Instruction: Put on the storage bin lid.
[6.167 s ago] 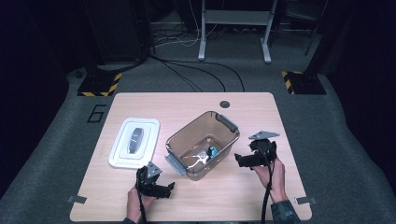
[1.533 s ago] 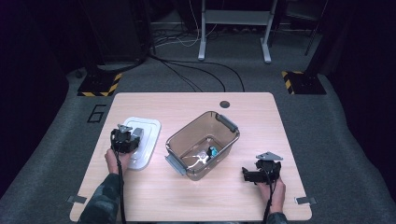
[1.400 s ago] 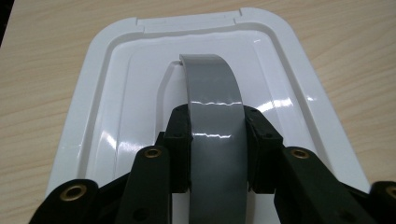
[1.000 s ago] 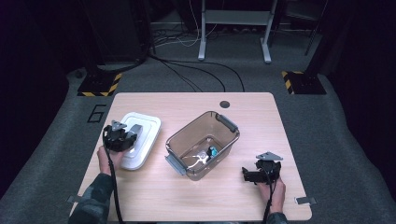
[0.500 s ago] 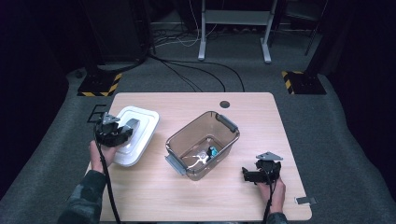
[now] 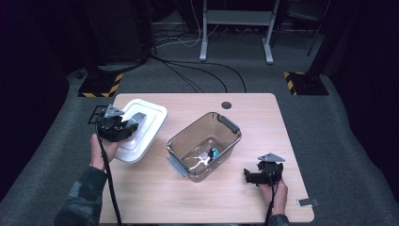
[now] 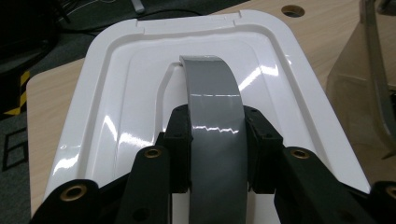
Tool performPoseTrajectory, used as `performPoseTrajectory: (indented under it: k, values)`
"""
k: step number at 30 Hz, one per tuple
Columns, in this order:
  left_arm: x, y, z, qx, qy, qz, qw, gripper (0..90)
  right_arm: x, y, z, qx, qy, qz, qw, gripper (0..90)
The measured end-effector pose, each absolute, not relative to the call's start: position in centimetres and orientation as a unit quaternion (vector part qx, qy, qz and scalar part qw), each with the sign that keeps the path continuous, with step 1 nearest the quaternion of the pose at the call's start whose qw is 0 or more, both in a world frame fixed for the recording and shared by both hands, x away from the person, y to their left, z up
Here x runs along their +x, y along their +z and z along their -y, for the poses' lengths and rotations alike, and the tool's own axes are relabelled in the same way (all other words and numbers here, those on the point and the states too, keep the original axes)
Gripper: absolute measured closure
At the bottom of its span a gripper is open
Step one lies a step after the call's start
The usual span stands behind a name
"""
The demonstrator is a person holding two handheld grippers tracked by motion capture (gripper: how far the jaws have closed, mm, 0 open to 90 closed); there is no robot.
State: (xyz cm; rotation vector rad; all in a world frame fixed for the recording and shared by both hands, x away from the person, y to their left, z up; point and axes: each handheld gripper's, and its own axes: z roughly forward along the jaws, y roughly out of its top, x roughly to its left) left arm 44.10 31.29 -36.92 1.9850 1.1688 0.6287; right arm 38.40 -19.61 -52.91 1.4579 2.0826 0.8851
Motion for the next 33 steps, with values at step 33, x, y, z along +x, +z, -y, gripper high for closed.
performPoseTrajectory:
  k: [33]
  values:
    - [44.1, -33.0, -21.7, 0.819, 0.224, -0.362, 0.384, 66.8, 38.4, -52.9, 19.6, 0.528, 0.321, -0.754, 0.223, 1.0]
